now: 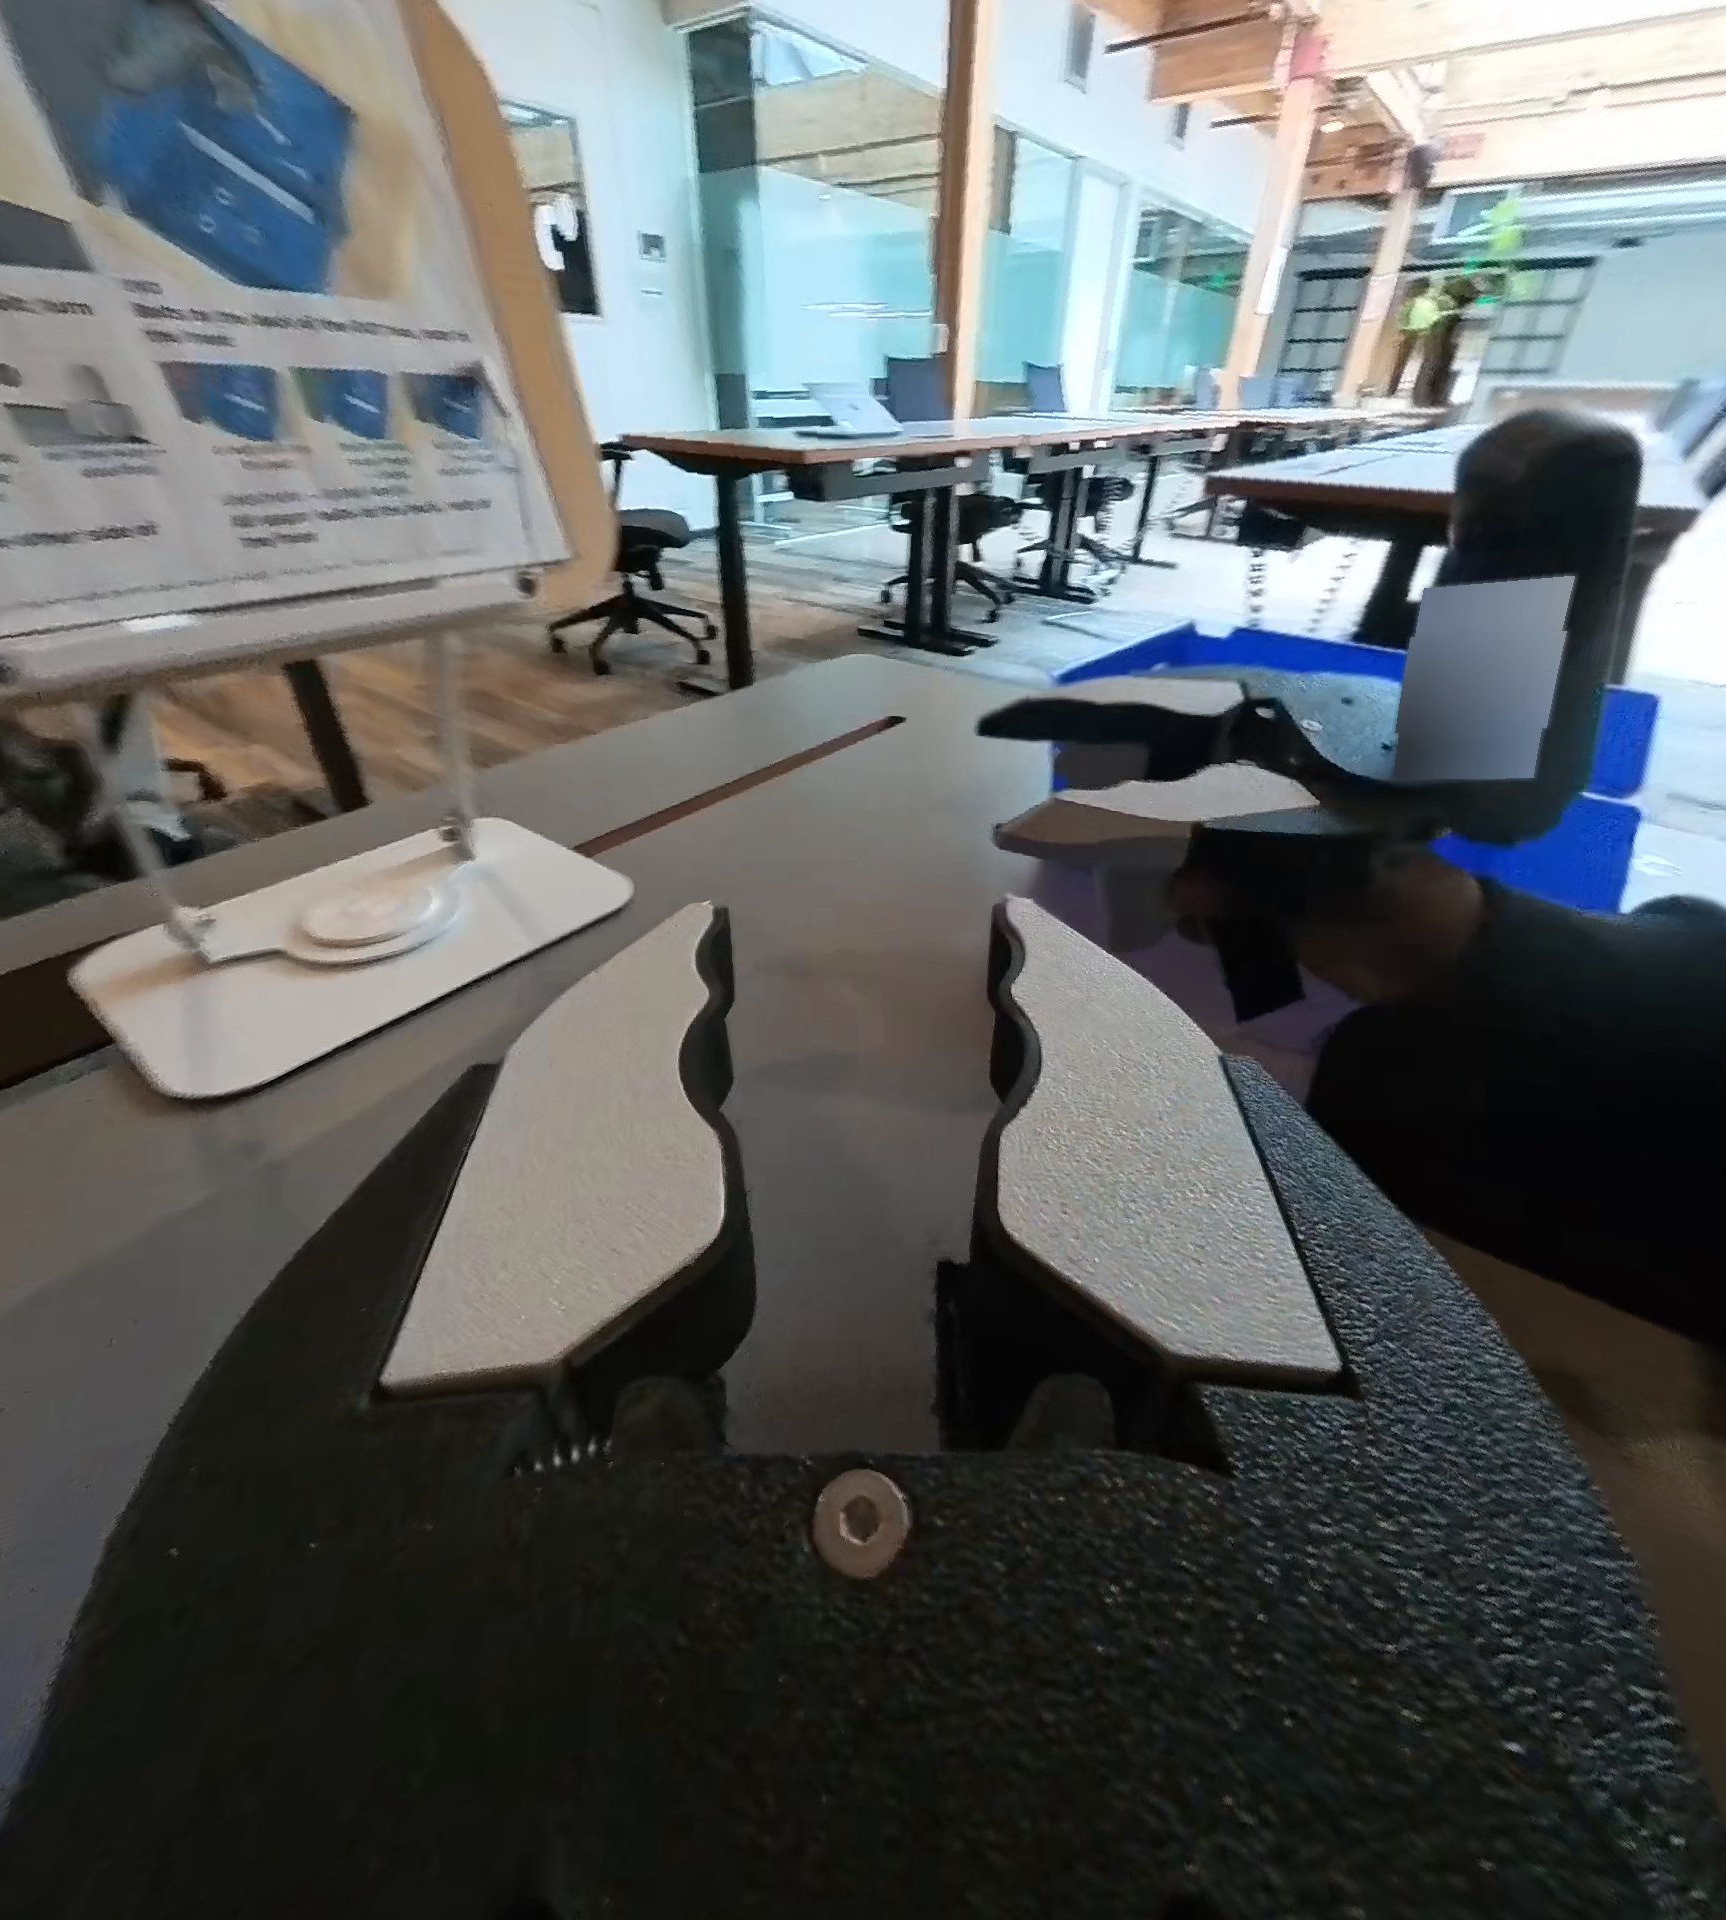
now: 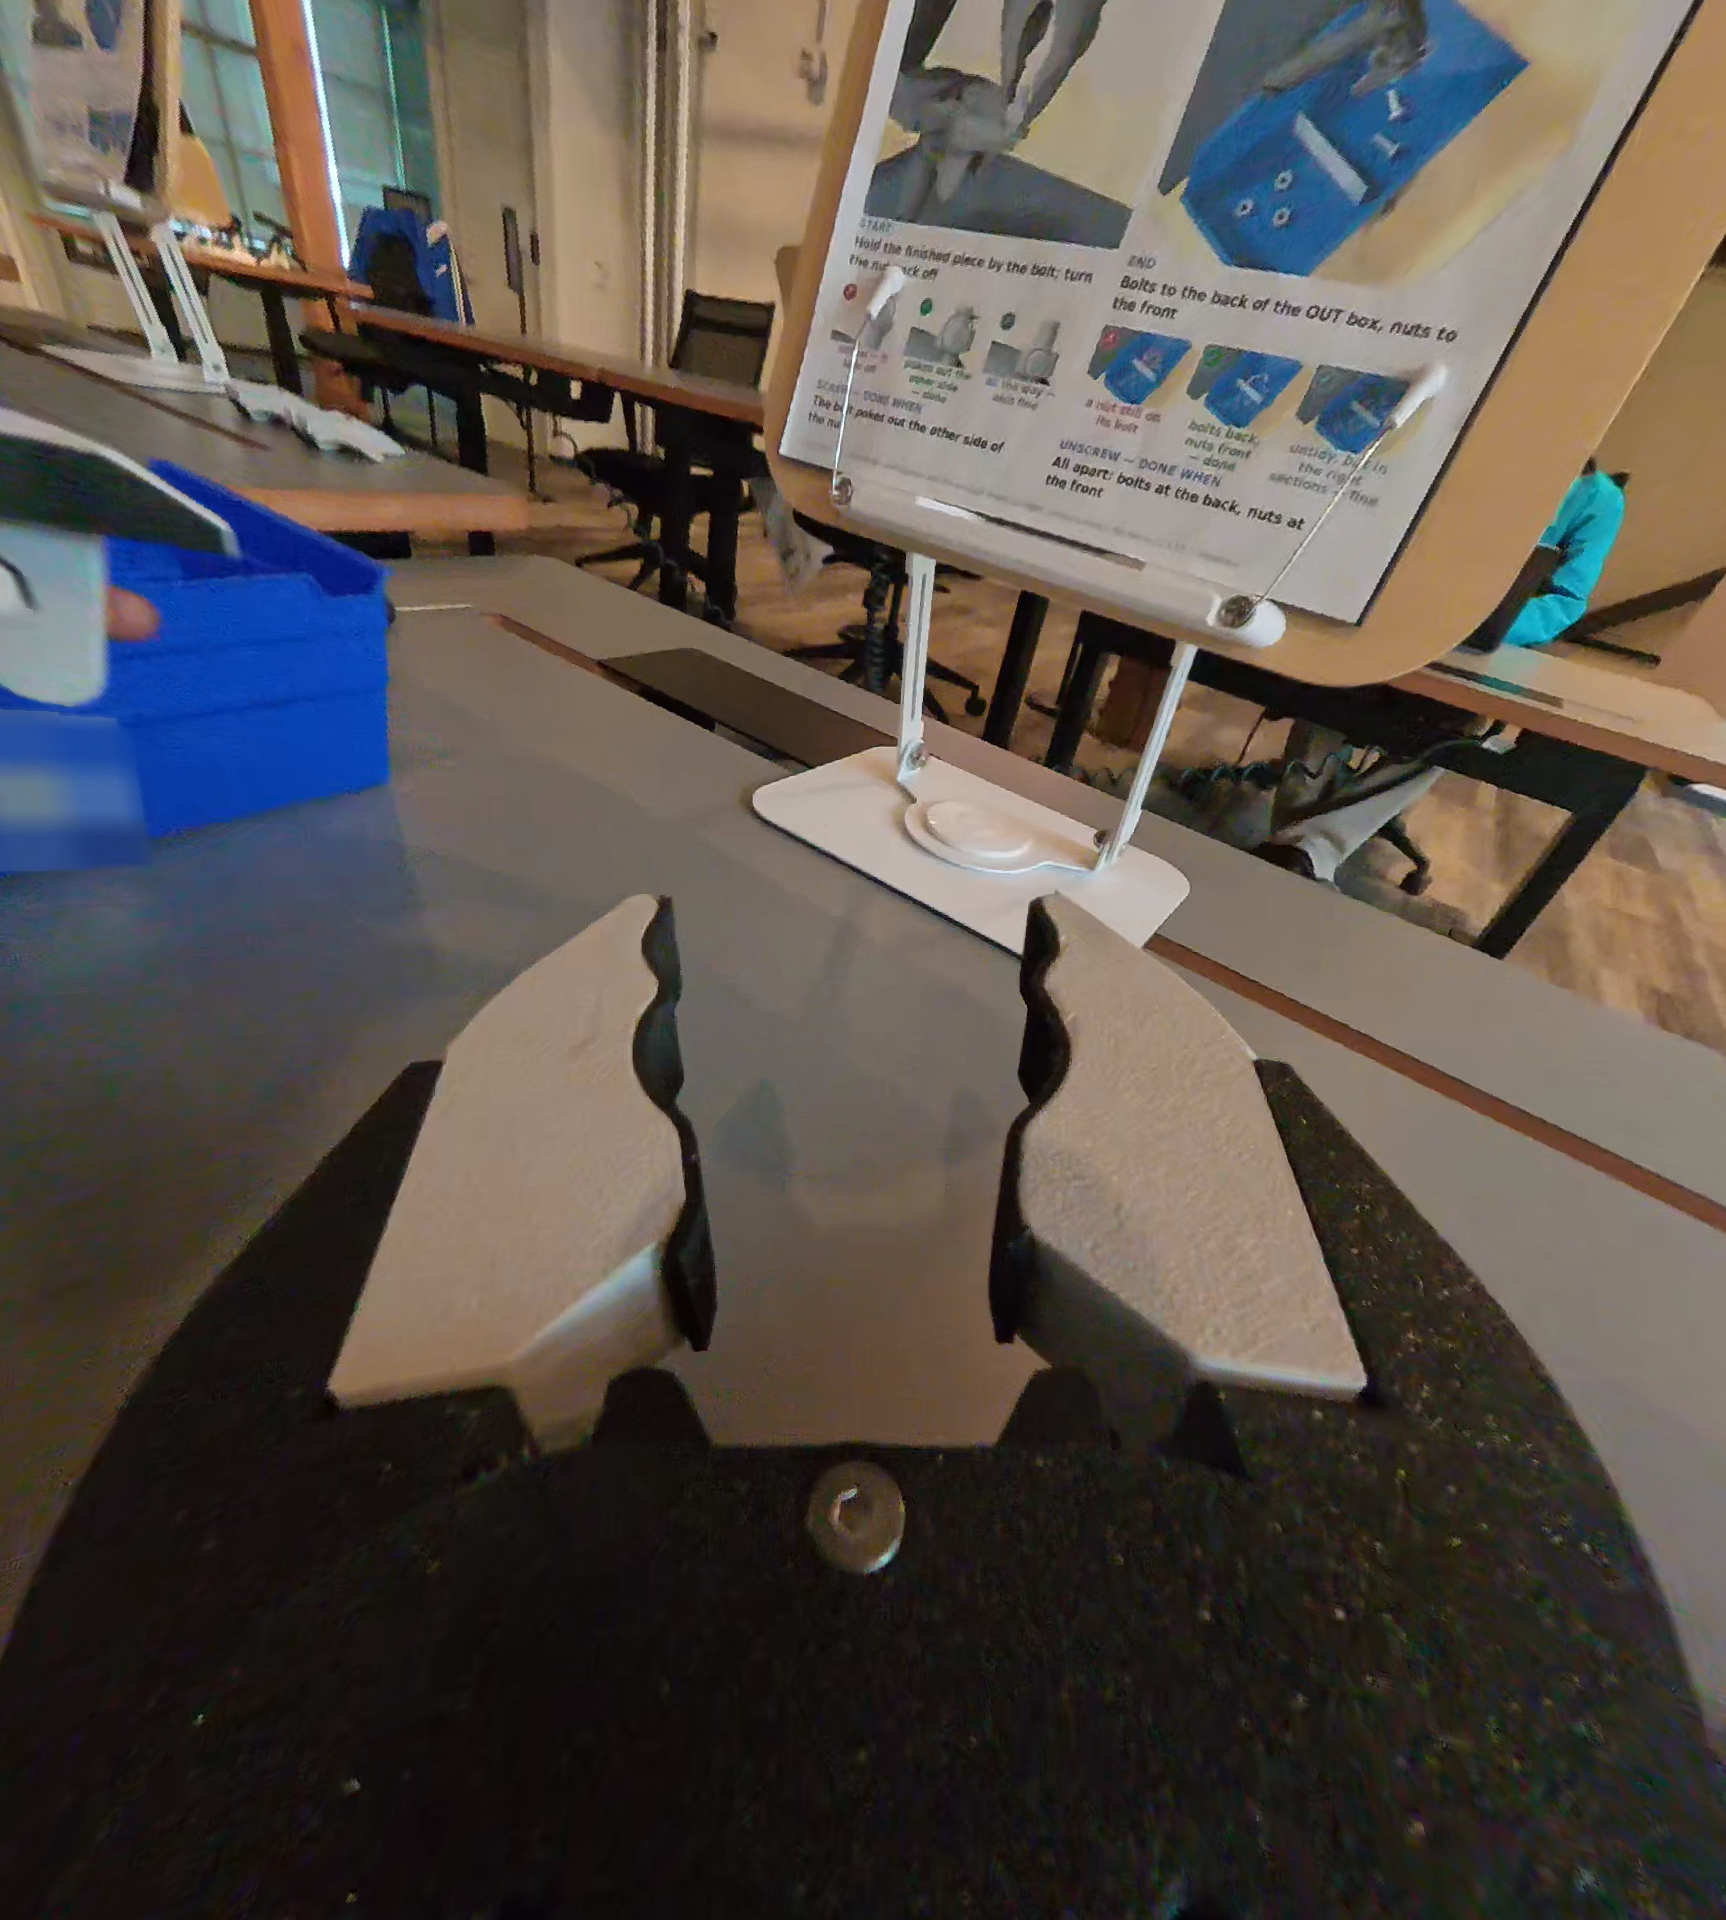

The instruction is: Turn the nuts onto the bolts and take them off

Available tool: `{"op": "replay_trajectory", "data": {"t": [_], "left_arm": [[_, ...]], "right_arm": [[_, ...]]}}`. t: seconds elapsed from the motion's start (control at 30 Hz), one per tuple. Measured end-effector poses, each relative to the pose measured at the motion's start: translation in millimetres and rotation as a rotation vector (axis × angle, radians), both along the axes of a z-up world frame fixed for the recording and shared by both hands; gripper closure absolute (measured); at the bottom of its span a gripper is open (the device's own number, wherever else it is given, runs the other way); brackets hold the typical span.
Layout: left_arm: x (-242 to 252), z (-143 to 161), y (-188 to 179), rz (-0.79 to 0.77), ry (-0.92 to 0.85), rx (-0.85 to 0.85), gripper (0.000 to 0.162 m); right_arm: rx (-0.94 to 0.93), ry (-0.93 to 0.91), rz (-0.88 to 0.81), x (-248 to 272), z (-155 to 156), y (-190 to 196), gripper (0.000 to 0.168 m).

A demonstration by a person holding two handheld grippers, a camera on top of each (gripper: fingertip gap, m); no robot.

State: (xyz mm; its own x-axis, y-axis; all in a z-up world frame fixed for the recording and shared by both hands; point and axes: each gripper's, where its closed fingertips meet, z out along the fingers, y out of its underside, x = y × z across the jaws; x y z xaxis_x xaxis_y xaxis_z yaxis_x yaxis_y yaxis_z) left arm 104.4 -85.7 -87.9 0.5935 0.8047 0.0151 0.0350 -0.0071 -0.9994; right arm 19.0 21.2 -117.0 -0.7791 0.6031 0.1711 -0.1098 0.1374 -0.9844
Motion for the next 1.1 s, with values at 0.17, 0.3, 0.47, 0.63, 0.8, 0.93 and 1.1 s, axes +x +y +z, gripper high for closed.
{"op": "replay_trajectory", "data": {"t": [0.17, 0.3, 0.47, 0.63, 0.8, 0.93, 1.1], "left_arm": [[31, 32, -58, 0.182, -0.003, -0.021, 0.115], [48, 40, -131, 0.371, -0.135, -0.117, 0.115], [54, 19, -234, 0.614, -0.469, -0.161, 0.113], [41, -16, -294, 0.760, -0.700, -0.201, 0.114], [30, -51, -322, 0.902, -0.860, -0.243, 0.116], [21, -70, -334, 0.981, -0.963, -0.225, 0.123], [17, -95, -339, 1.039, -1.121, -0.194, 0.124]], "right_arm": [[-0.013, -0.050, -0.004, 0, -12, 6, 0.106], [-0.023, -0.073, 0.000, -1, -13, 7, 0.109], [0.002, -0.068, -0.012, -3, -16, 8, 0.108], [0.004, -0.061, -0.022, -4, -15, 10, 0.108], [-0.046, -0.077, -0.034, -7, -11, 18, 0.109], [-0.081, -0.094, -0.046, -11, -8, 24, 0.109], [-0.107, -0.105, -0.044, -11, -6, 26, 0.109]]}}
